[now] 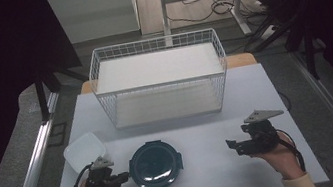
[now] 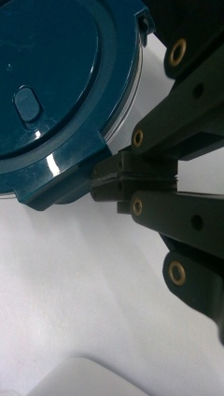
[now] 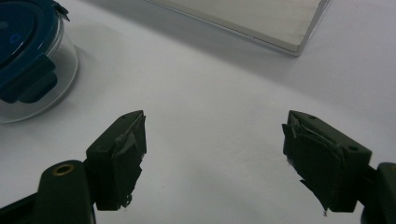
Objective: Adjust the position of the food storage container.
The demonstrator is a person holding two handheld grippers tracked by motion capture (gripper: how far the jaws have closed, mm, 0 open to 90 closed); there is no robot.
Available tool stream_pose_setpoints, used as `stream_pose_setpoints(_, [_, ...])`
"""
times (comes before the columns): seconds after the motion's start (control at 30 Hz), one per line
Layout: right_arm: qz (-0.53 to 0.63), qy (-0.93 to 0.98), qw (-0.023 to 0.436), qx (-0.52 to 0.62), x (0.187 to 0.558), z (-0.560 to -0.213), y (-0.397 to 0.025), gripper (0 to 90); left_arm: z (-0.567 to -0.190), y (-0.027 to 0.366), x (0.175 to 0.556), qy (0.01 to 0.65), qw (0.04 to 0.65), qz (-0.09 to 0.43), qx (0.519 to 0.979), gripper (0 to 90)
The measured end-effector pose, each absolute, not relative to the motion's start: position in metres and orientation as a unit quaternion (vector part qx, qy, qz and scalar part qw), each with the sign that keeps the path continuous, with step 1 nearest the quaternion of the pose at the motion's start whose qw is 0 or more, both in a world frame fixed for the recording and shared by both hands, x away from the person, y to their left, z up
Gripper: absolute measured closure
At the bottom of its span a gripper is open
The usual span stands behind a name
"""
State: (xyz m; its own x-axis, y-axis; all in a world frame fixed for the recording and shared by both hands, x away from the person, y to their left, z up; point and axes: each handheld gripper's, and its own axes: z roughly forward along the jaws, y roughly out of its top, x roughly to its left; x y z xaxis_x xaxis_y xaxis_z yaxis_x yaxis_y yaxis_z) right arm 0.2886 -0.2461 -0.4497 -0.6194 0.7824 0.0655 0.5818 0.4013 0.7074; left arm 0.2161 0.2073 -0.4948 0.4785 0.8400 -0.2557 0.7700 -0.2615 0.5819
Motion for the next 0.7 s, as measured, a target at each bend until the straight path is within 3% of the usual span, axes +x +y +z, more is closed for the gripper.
stream_pose_setpoints(0.7, [0.357,0.827,0.139,0.411,0.289,-0.45,-0.243,21.4,-0.493,0.196,0.219,0.505,0.333,0.049,0.795,90.0])
